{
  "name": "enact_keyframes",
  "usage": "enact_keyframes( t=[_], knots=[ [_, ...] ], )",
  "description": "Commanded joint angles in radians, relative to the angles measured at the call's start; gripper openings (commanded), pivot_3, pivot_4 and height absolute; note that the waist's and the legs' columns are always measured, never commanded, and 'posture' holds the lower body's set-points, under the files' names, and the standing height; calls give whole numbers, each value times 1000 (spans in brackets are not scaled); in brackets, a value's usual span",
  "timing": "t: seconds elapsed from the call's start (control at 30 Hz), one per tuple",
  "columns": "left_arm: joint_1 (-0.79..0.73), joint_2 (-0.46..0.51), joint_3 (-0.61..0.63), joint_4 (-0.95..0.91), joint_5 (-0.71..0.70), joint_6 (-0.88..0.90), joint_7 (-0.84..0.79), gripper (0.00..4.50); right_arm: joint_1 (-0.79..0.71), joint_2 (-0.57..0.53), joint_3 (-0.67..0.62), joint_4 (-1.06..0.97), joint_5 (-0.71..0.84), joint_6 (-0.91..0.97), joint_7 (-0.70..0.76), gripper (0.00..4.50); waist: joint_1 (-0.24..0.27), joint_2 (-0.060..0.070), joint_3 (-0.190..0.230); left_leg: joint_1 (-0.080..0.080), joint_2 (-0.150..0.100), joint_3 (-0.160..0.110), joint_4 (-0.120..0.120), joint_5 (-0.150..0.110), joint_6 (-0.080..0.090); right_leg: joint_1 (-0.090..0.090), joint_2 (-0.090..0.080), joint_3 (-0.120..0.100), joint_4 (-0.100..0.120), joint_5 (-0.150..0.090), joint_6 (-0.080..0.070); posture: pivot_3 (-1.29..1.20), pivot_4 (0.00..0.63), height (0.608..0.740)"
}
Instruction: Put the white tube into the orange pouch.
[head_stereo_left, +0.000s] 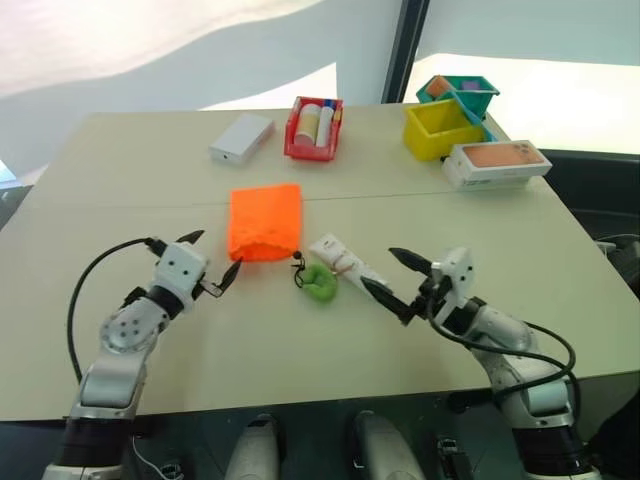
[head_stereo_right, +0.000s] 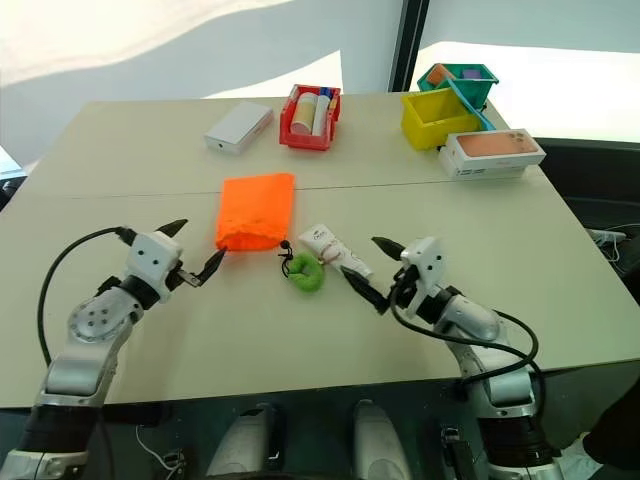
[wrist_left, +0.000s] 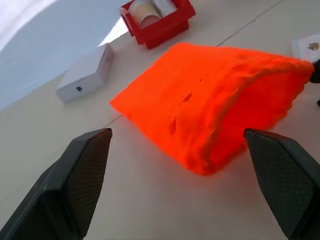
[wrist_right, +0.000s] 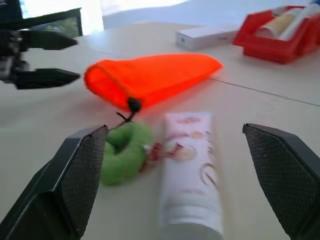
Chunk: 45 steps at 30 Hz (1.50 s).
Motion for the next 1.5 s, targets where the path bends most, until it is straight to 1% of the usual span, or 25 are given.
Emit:
enact_keyframes(
  t=[0.03,0.2,0.37,0.4,0.43,0.47,0.57,0.67,0.7,0.77,0.93,1.2,1.27,1.3,1.33,1.4,1.43,1.5],
  knots=[
    [-68,-11,-29,70,70,-49,37,4500,-21,10,26,-87,4,18,-23,4490,1,0,0,0,0,0,0,0,0,0,0,0,0,0,0,0,150,740],
    [-154,-22,-49,197,120,-85,67,4500,-38,16,50,-122,4,36,-45,4490,1,0,0,0,0,-1,1,0,0,0,0,-1,1,0,0,0,150,740],
    [-189,-16,-59,279,130,-124,58,4500,-30,6,45,-132,-2,35,-59,4490,0,0,0,0,0,-1,1,0,0,0,1,-1,1,0,1,0,150,740],
    [-192,-16,-59,288,129,-129,55,3983,-28,4,44,-134,-2,35,-61,4500,1,0,0,0,0,-1,1,0,0,0,1,-1,1,0,1,0,150,740],
    [-196,-18,-59,300,120,-137,44,3724,-23,1,41,-138,-3,37,-65,4500,1,0,0,0,0,-1,1,0,0,0,1,-1,1,0,1,0,150,740],
    [-198,-20,-59,310,111,-144,35,3264,-17,-4,39,-141,-5,41,-69,4500,1,0,0,0,0,-1,1,0,0,0,1,-1,2,0,1,0,150,740],
    [-204,-32,-50,333,84,-157,15,1727,-5,-21,35,-146,-3,81,-80,4500,1,0,0,0,0,-1,1,0,0,0,1,-1,2,0,1,0,150,740],
    [-206,-34,-46,351,67,-156,-3,300,2,-45,52,-126,-27,122,-88,4500,1,0,0,0,0,-1,2,0,0,0,1,-1,2,0,1,0,150,740],
    [-206,-35,-46,354,58,-146,-13,59,3,-52,61,-116,-42,128,-91,4500,1,0,0,0,0,-1,2,0,0,0,1,-1,2,0,1,0,150,740],
    [-205,-38,-41,355,44,-136,-21,59,1,-54,77,-88,-72,127,-101,4500,0,0,0,0,0,-1,2,0,0,0,1,-1,2,0,1,0,150,740],
    [-195,-59,-14,308,-21,-100,-33,59,-47,10,69,44,-97,110,-144,4500,-1,0,0,0,0,-1,2,0,0,0,1,-1,2,0,1,0,150,740],
    [-180,-74,-5,259,-48,-45,-32,59,-87,42,83,171,-137,91,-146,4500,0,0,0,0,0,-1,2,0,0,1,1,-1,3,0,1,0,150,740],
    [-177,-74,-3,249,-51,-34,-32,0,-87,46,81,177,-137,88,-144,3962,0,0,0,0,0,-1,2,0,0,1,1,-1,3,0,1,0,150,740],
    [-176,-74,-3,246,-52,-31,-32,0,-86,47,81,178,-137,87,-143,3578,0,0,0,0,0,-1,2,0,0,1,1,-1,3,0,1,0,150,740],
    [-175,-75,-2,244,-56,-27,-33,0,-86,48,80,177,-137,85,-143,3153,0,0,0,0,0,-1,2,0,0,1,1,-1,3,0,1,0,150,740],
    [-174,-74,-2,242,-60,-24,-35,0,-85,49,78,174,-138,83,-144,2034,0,0,0,0,0,-1,2,0,0,1,1,-1,3,0,1,0,150,740],
    [-174,-73,-3,242,-62,-24,-37,0,-84,49,78,172,-138,83,-145,1833,0,0,0,0,0,-1,2,0,0,1,1,-1,3,0,1,0,150,740],
    [-172,-72,-3,243,-65,-24,-41,0,-78,46,67,155,-140,79,-153,1854,0,0,0,0,0,-1,2,0,0,1,2,-1,3,0,1,0,150,740]
  ],
)
